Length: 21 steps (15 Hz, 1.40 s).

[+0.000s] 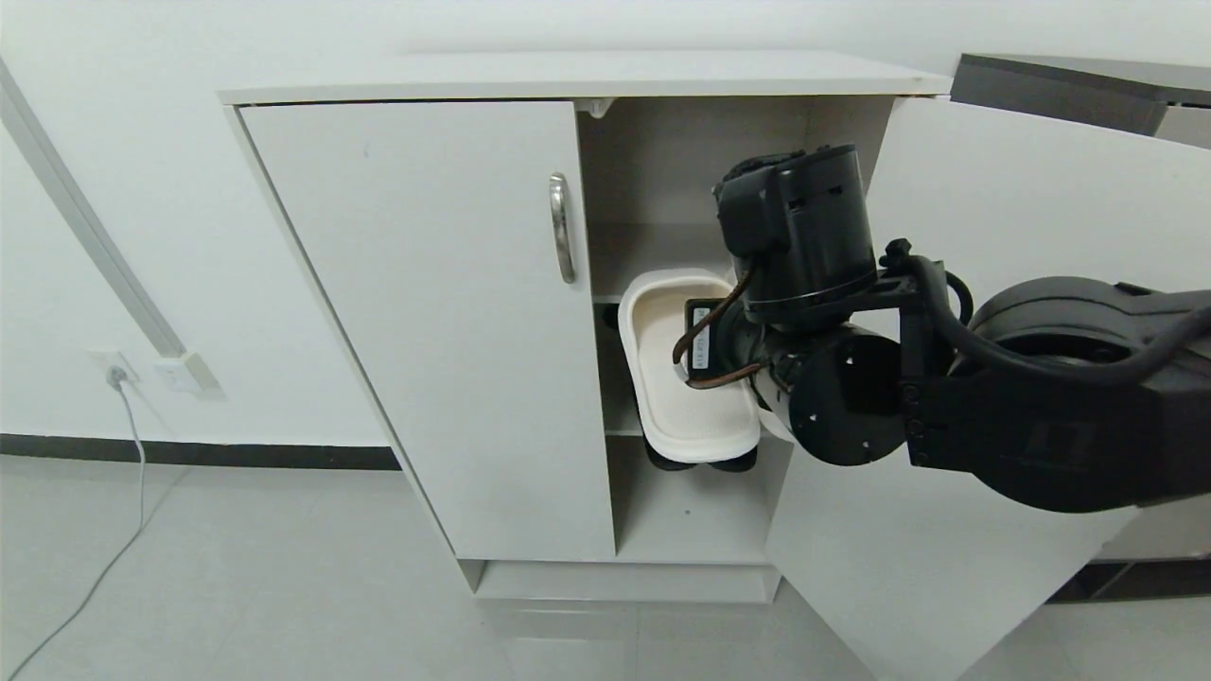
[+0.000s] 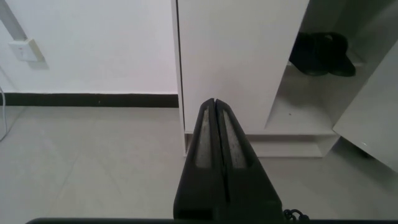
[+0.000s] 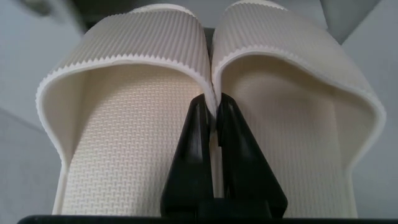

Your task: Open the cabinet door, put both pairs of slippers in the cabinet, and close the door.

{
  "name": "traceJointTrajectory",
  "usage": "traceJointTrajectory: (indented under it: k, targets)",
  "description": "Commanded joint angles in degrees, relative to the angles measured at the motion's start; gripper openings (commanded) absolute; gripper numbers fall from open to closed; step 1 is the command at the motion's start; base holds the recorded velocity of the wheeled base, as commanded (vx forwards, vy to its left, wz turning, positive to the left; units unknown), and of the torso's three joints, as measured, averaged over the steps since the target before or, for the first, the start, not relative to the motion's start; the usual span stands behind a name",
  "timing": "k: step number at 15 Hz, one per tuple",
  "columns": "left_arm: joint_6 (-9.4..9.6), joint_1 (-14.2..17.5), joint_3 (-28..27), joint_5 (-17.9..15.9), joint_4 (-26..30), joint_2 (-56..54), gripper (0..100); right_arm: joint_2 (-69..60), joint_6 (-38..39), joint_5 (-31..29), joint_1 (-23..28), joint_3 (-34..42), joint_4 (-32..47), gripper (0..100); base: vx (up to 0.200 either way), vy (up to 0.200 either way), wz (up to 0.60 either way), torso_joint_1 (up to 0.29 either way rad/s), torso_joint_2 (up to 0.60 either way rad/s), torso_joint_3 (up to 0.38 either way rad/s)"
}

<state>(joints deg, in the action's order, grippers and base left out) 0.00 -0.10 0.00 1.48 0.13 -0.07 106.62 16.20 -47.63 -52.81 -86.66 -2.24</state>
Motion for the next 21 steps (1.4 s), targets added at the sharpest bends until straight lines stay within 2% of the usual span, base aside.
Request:
traceJointTrajectory:
  k: [1,7,15,21]
  targets:
    - [0.0,0.0,0.0,0.0,0.0,0.1,0,0.3,0.1,0.0,-0.1,-0.1,-0.3,0,0.2,0.0,0.0,-0.002,0.0,-0.002]
    - [-0.09,0.0,0.0,0.0,0.0,0.1,0,1.8,0.1,0.0,0.2,-0.1,-0.5,0,0.2,0.0,0.0,0.002,0.0,0.005]
    - [-0.18,0.0,0.0,0.0,0.0,0.1,0,7.9,-0.5,0.4,3.1,-6.1,-3.2,0,0.0,0.0,0.0,0.0,0.0,0.0]
    - [-0.26,0.0,0.0,0.0,0.0,0.1,0,15.0,-4.9,3.3,7.8,-17.3,-3.2,0,0.0,0.0,0.0,0.0,0.0,0.0]
